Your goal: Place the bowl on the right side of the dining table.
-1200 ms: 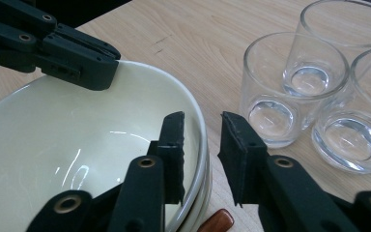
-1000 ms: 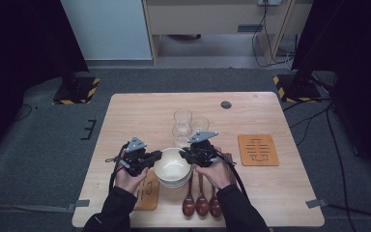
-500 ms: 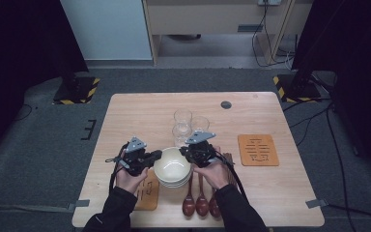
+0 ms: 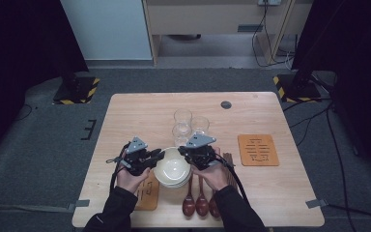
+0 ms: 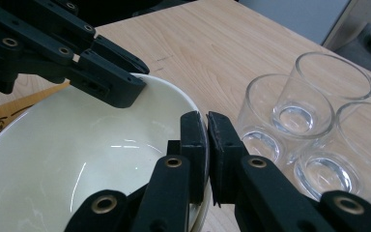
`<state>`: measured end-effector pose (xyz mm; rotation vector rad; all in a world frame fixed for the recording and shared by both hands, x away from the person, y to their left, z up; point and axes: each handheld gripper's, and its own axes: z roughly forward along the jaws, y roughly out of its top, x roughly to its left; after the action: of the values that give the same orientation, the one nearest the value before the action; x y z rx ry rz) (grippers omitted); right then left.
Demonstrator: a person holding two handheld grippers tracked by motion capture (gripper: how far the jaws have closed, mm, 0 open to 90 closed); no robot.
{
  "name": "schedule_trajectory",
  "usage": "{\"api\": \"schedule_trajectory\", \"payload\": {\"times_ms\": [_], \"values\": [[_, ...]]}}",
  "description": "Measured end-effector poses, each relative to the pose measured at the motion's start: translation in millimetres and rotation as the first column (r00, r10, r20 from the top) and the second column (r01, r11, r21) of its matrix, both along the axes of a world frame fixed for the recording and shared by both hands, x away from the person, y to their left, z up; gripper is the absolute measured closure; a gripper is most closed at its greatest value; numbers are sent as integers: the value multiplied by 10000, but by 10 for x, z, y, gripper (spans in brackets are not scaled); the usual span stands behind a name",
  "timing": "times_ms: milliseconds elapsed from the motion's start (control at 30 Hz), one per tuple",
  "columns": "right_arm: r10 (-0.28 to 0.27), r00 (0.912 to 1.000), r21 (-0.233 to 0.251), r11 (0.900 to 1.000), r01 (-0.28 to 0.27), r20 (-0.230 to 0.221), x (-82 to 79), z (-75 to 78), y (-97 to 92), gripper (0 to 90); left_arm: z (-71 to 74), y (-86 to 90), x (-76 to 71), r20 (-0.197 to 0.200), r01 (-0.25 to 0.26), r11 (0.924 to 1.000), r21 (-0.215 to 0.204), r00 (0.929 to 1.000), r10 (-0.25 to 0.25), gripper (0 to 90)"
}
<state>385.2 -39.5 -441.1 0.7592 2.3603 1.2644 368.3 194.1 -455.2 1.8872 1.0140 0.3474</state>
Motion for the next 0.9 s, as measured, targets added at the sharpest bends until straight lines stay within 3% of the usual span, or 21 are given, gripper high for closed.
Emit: {"api": "schedule_trajectory", "payload": {"times_ms": [233, 633, 900], "values": [[87, 9999, 73, 9999, -88, 102, -4, -8, -6, 863, 23, -21, -25, 390, 70, 9993, 376, 9992, -84, 798], [89, 9998, 67, 9999, -88, -154, 46, -47, -9, 840, 54, 6, -59, 613, 216, 9993, 313, 9978, -235, 864], [201, 9981, -21, 9998, -202, -581, 103, -68, 16, 802, 57, -1, -65, 762, 238, 9989, 414, 9967, -269, 867]]}}
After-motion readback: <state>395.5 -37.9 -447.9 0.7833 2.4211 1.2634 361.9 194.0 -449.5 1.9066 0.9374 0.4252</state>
